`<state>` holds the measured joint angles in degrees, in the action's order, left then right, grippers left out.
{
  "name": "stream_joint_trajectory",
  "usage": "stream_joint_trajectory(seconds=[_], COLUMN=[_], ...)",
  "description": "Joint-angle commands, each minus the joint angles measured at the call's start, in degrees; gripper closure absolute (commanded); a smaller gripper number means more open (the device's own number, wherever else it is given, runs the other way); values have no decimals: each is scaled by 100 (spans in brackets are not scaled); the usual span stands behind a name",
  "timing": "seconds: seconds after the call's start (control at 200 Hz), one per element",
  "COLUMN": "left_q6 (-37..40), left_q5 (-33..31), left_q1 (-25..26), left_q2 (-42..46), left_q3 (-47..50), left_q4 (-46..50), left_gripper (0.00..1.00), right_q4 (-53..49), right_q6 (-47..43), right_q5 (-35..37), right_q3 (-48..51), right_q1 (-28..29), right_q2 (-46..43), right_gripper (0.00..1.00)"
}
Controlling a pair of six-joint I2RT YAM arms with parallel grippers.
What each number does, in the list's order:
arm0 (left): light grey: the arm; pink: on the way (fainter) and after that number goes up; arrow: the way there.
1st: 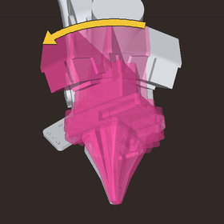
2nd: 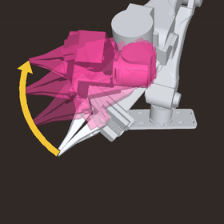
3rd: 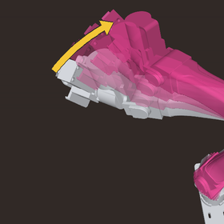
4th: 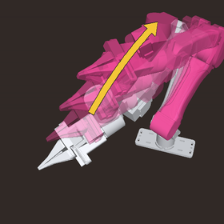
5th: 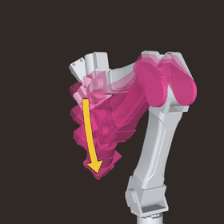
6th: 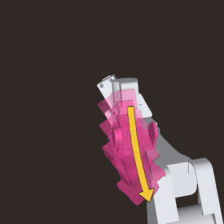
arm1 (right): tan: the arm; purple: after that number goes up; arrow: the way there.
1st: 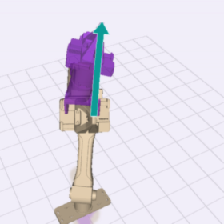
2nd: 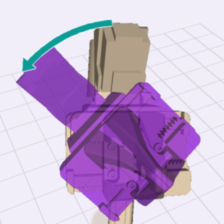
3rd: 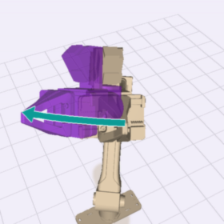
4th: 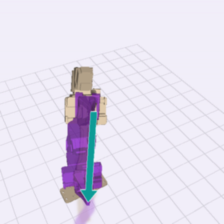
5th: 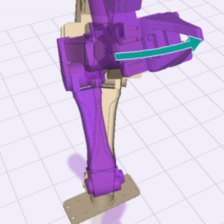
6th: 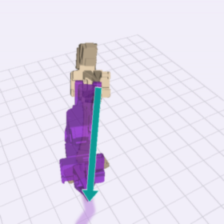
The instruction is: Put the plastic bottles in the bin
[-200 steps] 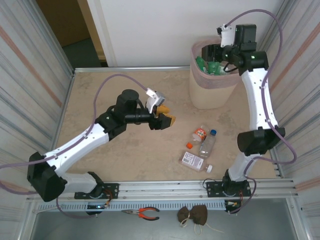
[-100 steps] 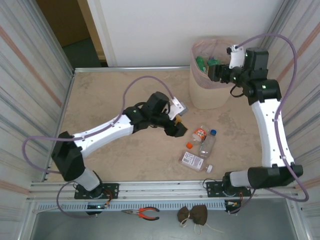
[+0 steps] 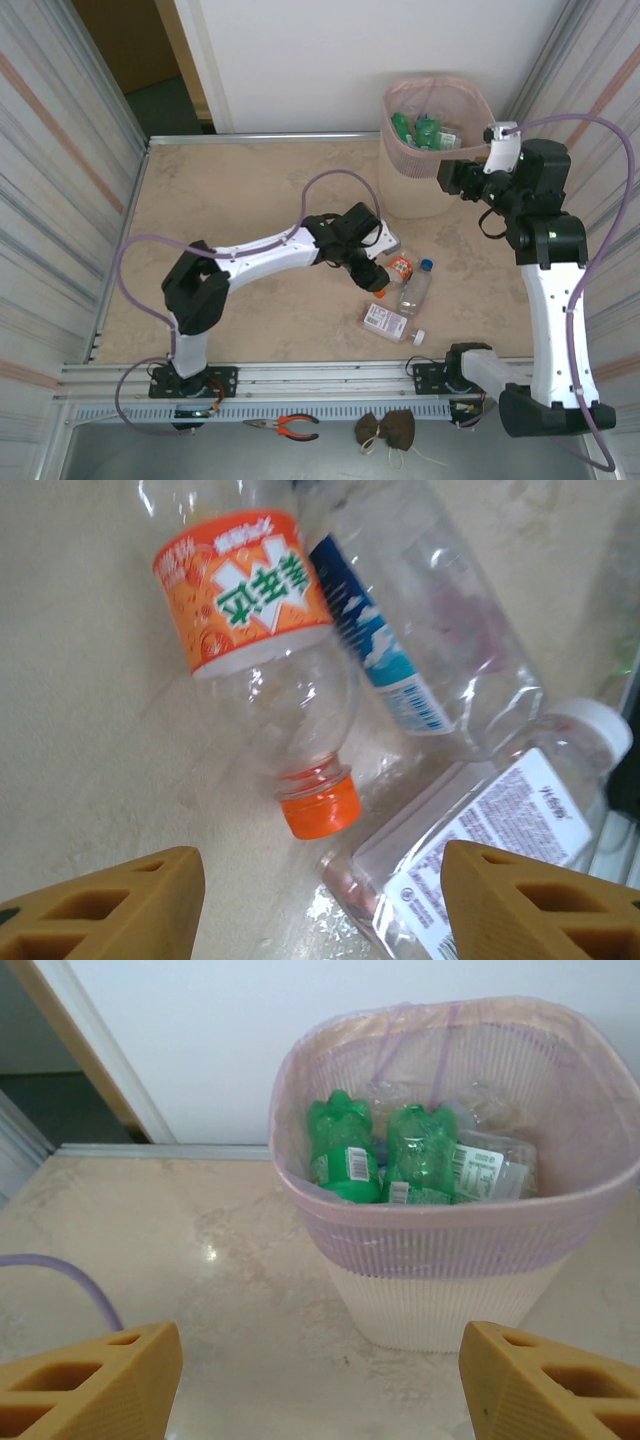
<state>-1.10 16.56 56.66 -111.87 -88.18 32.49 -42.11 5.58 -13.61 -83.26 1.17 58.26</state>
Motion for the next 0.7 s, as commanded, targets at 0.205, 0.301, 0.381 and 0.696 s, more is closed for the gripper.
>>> stream_joint_trajectory(seconds=[0.205, 0.301, 0.381, 0.696], left_q6=[-465, -504, -559, -619], left_q5=[40, -38, -81, -103], left_q1=[96, 151, 169, 196], left_q2=[-617, -779, -969, -1350], left_q3=[-539, -611, -662, -803], left_q4=[275, 276, 267, 322], left_gripper=[34, 34, 34, 40], right_q4=[-87, -87, -86, -87], right_q6=[180, 180, 180, 181], right_q5=[-28, -28, -38, -86], right_q3=[283, 293, 301, 336], right_q1=[-65, -74, -81, -82], right_q2=[-348, -369, -379, -386], right_gripper=[28, 28, 28, 28])
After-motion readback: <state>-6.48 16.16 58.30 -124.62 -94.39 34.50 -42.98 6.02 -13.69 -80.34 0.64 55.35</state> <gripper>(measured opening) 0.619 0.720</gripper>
